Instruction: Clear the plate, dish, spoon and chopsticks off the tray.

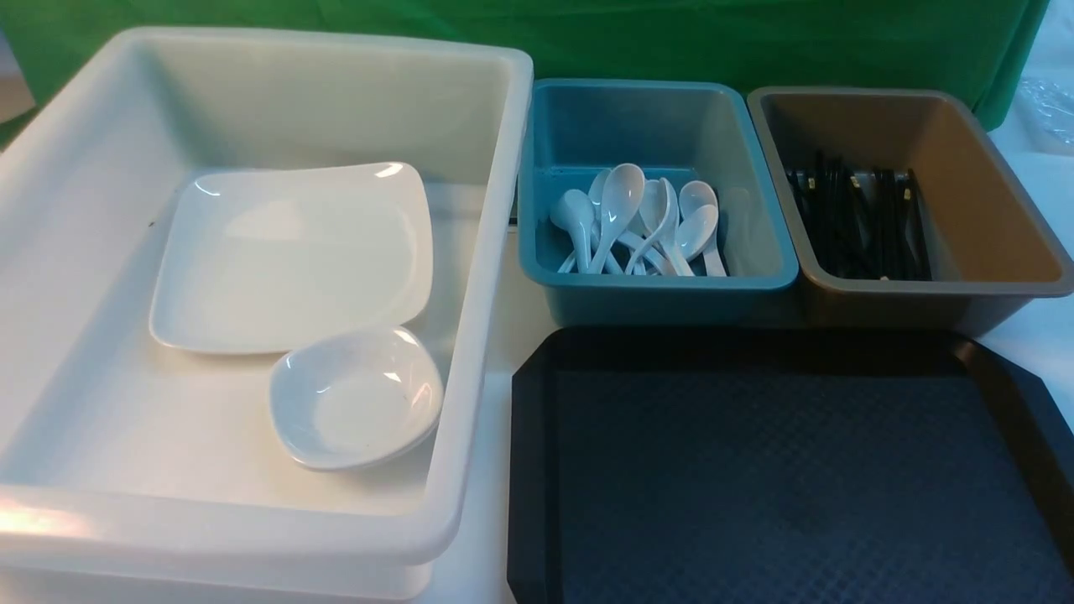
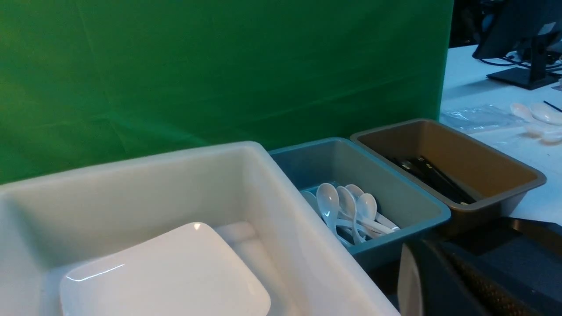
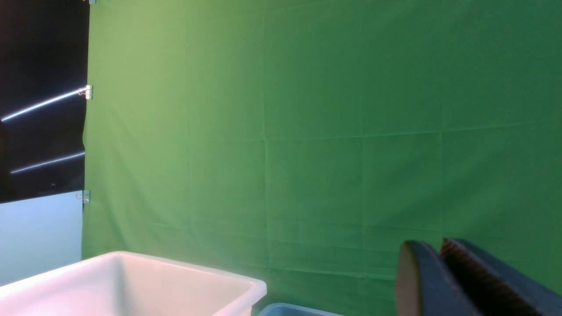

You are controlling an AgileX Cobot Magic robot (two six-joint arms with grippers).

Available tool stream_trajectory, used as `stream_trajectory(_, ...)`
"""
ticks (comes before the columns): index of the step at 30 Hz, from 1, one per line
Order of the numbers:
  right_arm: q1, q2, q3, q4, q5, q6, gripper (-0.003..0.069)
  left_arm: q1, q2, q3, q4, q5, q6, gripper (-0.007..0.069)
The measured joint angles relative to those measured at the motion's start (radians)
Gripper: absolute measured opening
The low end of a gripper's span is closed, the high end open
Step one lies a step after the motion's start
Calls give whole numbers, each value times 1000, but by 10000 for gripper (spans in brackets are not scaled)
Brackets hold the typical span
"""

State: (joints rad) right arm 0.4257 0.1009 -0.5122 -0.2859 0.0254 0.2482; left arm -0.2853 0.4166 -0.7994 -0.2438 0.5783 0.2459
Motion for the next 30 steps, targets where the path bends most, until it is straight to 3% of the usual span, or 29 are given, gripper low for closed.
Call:
stream_trajectory(6,0,0,0,0,-1,0,123,22,-62,120,157,-133,-141,4)
stream_trajectory(14,0,0,0,0,-1,0,146,272,-351,624,174,-448,-173,4)
stream_trajectory(19,0,0,0,0,-1,0,154,341,-412,793,170,-452,-188,4)
stream_trajectory(23,0,0,0,0,-4,1,169,344,-417,806,191,-353,-193,4)
stream_trajectory(30,0,0,0,0,-4,1,184,344,-417,806,201,-351,-193,4)
